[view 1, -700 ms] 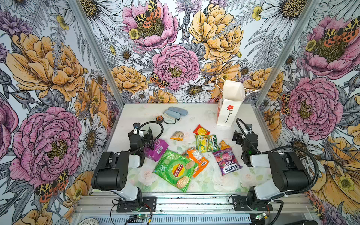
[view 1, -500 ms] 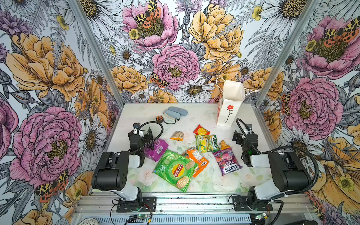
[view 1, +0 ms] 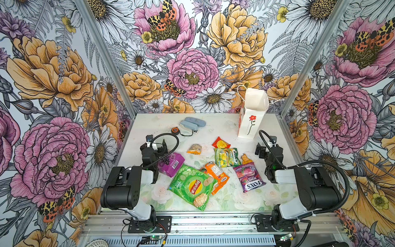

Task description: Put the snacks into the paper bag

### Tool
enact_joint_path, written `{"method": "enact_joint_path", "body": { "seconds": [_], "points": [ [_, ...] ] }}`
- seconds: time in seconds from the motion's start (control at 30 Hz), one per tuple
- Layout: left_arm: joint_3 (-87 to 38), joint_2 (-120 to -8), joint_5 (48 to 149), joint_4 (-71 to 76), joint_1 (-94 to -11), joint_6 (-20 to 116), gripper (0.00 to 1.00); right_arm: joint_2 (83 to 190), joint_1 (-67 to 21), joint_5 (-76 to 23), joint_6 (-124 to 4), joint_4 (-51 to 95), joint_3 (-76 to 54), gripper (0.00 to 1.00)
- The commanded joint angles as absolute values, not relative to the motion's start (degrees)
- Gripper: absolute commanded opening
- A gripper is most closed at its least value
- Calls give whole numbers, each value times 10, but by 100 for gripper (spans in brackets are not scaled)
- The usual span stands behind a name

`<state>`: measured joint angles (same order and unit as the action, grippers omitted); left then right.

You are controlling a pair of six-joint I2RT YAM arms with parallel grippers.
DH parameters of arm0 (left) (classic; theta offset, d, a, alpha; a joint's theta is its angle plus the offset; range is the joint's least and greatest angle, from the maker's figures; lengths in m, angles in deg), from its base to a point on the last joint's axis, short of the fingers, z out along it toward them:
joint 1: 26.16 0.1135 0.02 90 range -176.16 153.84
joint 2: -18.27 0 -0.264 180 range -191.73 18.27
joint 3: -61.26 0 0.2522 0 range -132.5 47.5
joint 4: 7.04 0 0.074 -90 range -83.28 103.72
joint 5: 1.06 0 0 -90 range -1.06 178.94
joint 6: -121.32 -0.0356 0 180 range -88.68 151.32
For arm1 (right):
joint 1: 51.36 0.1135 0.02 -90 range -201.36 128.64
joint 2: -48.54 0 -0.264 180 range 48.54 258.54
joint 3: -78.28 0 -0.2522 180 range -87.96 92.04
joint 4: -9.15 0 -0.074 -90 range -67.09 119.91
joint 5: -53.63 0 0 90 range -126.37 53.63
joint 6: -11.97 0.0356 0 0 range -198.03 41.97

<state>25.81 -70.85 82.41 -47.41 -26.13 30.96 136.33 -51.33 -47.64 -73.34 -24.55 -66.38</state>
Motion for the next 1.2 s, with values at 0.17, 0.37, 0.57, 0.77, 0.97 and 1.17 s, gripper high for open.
{"method": "enact_joint_path", "body": {
  "seconds": [0.17, 0.37, 0.57, 0.77, 0.97, 1.17],
  "points": [
    [278, -706, 816, -509, -278, 288, 99, 1360, -512, -478, -728, -260, -656, 100],
    [301, -701, 791, -549, -293, 278, 99, 1360, -512, -477, -728, -261, -657, 100],
    [317, -671, 717, -561, -313, 270, 99, 1341, -512, -478, -728, -253, -660, 100],
    [228, -544, 605, -343, -404, 197, 99, 1236, -510, -494, -726, -128, -643, 100],
    [161, -431, 591, -211, -451, 284, 99, 1122, -508, -462, -707, 70, -572, 100],
    [30, -362, 841, 61, -363, 486, 99, 1021, -511, -460, -600, 218, -498, 100]
  ]
}}
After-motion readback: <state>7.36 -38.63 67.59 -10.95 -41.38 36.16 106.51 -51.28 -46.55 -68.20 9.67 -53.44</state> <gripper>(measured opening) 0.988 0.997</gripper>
